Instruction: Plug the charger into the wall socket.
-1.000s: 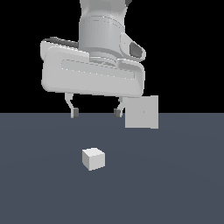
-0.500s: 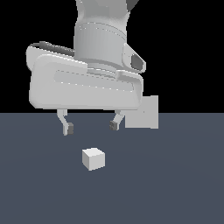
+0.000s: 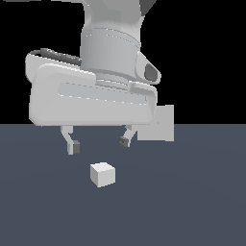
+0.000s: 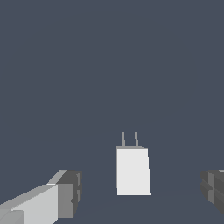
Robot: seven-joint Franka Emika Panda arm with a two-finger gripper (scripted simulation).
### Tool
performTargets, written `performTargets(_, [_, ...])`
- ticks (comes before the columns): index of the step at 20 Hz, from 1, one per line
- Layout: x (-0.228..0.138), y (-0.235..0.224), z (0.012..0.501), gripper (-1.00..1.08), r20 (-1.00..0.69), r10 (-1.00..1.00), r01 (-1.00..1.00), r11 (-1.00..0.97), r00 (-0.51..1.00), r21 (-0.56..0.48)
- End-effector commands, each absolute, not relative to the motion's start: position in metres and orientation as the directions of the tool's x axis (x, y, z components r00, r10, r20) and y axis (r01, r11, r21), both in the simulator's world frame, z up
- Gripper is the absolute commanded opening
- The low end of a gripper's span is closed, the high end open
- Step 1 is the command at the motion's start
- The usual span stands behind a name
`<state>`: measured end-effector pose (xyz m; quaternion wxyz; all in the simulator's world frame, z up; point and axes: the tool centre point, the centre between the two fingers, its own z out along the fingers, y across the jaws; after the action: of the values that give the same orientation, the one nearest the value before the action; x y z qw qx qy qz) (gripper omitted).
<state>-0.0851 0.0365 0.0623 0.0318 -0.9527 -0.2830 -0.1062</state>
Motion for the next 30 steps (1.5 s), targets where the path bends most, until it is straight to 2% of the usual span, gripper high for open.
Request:
performTargets(1, [-0.085, 0.036, 0.06, 1.0, 0.22, 0.533, 0.546, -0.838, 0.817, -0.001])
performTargets(18, [-0.086, 0.036, 0.012, 1.0, 0.221, 0.536, 0.549, -0.836, 0.815, 0.001])
performTargets(19, [-0.086, 0.036, 0.012, -1.0, 0.221, 0.536, 0.549, -0.836, 0.815, 0.001])
performTargets(30, [-0.086, 0.036, 0.012, -1.0, 0.221, 0.535, 0.548, -0.836, 0.816, 0.001])
